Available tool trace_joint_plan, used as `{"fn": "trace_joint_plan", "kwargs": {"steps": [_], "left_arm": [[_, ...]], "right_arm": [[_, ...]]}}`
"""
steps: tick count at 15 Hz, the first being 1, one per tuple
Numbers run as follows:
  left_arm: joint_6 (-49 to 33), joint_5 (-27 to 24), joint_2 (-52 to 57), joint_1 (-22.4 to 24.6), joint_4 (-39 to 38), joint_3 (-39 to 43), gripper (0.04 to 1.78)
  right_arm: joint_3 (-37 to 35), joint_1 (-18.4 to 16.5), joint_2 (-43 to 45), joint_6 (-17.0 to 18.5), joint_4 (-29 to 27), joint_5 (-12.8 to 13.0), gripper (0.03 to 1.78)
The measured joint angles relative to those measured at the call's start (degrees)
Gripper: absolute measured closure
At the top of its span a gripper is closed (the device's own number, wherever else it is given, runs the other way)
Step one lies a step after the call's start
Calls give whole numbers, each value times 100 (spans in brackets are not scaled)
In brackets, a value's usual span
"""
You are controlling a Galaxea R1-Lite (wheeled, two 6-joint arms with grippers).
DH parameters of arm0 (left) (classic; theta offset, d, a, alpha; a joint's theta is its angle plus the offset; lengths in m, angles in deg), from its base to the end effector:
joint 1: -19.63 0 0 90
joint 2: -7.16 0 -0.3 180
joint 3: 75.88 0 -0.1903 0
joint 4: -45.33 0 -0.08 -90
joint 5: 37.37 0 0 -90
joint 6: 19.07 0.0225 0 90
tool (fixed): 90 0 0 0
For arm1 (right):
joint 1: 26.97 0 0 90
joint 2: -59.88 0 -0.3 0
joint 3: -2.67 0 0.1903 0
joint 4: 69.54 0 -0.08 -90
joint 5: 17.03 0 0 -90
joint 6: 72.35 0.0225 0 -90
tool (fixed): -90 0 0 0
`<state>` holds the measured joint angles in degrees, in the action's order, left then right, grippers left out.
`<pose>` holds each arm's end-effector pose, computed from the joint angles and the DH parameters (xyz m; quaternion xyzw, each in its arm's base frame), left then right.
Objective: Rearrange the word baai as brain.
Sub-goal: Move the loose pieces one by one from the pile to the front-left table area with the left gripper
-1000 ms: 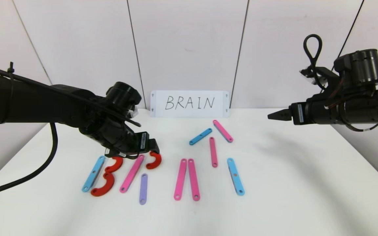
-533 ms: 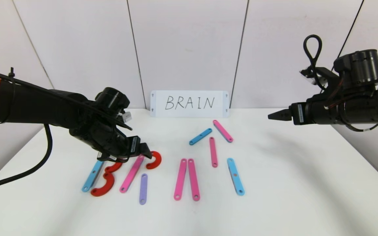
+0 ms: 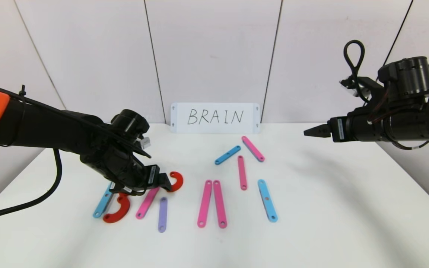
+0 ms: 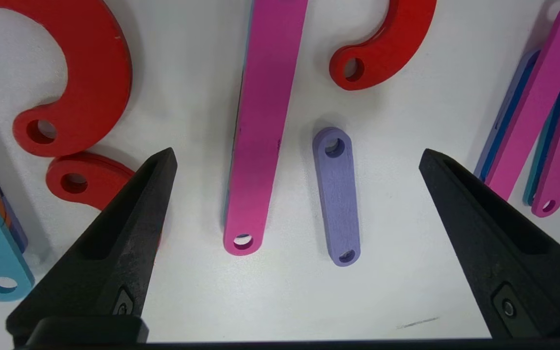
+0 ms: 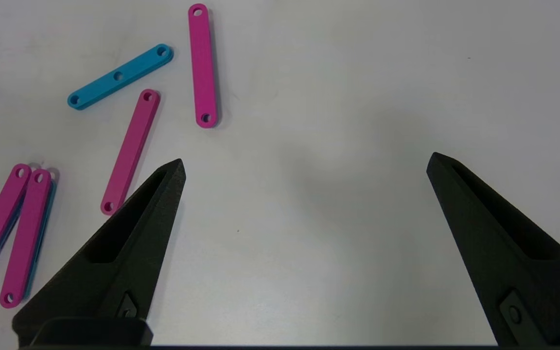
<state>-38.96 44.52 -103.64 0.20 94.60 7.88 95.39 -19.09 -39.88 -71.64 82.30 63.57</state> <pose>0.3156 -0.1147 0.1408 -0.0910 0.5531 -0.1082 0.8211 0.3197 0.0480 0.2134 0.0098 0.3032 0.1413 0.9423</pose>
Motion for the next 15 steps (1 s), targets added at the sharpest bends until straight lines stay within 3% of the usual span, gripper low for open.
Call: {"fn": "trace_joint_plan", "kwargs": {"steps": [15], "left_arm": [[-308, -190, -105, -328, -11, 55, 8]], "right_arm": [[-1, 11, -44, 0, 2, -2, 7]]}}
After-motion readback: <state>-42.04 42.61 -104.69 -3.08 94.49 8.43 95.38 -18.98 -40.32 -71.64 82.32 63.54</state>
